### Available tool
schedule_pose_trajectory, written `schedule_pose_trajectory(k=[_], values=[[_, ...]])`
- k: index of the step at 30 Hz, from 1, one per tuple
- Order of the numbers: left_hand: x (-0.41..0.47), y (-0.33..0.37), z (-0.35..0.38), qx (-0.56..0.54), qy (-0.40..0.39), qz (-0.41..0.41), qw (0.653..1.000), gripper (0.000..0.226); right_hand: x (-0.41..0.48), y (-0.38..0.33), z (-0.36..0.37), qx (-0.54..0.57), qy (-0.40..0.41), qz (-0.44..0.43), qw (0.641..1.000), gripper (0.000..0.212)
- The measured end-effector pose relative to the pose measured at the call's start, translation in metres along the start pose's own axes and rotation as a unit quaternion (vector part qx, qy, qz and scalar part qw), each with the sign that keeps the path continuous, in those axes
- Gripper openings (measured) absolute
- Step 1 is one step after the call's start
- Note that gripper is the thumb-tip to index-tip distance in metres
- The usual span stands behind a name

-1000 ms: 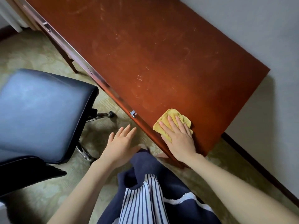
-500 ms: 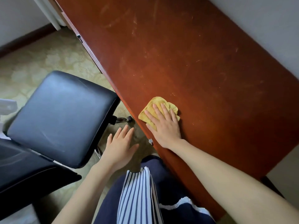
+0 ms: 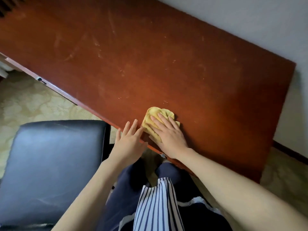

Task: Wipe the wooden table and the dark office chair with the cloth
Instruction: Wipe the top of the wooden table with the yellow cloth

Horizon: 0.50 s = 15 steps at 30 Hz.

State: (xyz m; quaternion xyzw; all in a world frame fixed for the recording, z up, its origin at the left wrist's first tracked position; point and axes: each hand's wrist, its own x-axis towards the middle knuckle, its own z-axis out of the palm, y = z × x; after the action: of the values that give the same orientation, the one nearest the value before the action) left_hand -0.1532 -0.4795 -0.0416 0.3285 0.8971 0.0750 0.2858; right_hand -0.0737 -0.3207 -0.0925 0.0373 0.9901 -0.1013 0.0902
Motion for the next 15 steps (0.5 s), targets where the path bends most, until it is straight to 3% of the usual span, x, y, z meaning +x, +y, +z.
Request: schedule_pose_trajectory(k=[4,8,15], values=[[0.013,0.002,-0.010,0.016,-0.027,0.076,0.997,0.049,-0.048,-0.007,0.004,0.028,0.039,0.107,0.993,0.051],[0.030,0.019,-0.009,0.060,-0.050,0.125,0.989,0.068,-0.101,-0.016,0.014,0.058,0.074,0.226,0.970,0.049],[0.041,0.059,0.011,0.062,-0.027,0.064,0.996,0.114,-0.184,0.005,0.024,0.070,0.097,0.332,0.936,0.049]])
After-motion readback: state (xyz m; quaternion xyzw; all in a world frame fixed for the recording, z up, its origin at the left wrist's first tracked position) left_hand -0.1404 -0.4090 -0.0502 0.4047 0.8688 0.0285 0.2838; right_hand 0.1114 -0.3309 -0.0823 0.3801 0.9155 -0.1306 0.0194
